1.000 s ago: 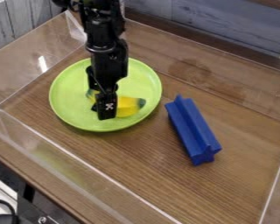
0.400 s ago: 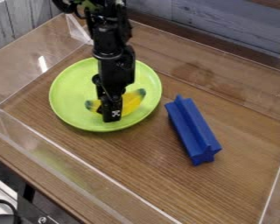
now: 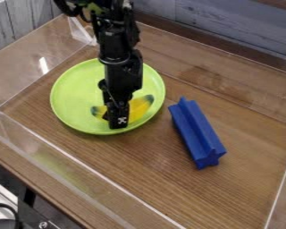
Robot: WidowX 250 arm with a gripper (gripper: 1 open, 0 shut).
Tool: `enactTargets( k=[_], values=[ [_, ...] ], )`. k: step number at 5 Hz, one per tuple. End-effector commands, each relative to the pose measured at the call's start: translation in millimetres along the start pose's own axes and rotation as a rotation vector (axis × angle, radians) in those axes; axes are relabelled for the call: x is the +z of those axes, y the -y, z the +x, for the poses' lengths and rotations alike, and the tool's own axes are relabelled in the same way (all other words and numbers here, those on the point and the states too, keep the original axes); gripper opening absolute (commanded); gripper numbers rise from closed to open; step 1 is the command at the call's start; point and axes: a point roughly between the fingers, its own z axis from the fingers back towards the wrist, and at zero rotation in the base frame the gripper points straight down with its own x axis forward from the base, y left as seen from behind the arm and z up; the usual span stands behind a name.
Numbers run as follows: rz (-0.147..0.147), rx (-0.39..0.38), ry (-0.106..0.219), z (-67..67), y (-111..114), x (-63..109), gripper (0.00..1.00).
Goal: Remove the banana from inside the green plate and put it on the table
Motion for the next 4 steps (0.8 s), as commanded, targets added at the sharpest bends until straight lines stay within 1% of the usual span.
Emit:
enactTargets(
  k=[1,2,4],
  values=[
    [0.05,-0.014,0.047,5.8,0.3,20.3,0.0],
    [0.055,-0.028,0.059,7.0,5.0,24.4,0.0],
    [0.05,-0.122,0.084,12.4,26.6,23.2,0.0]
  ],
)
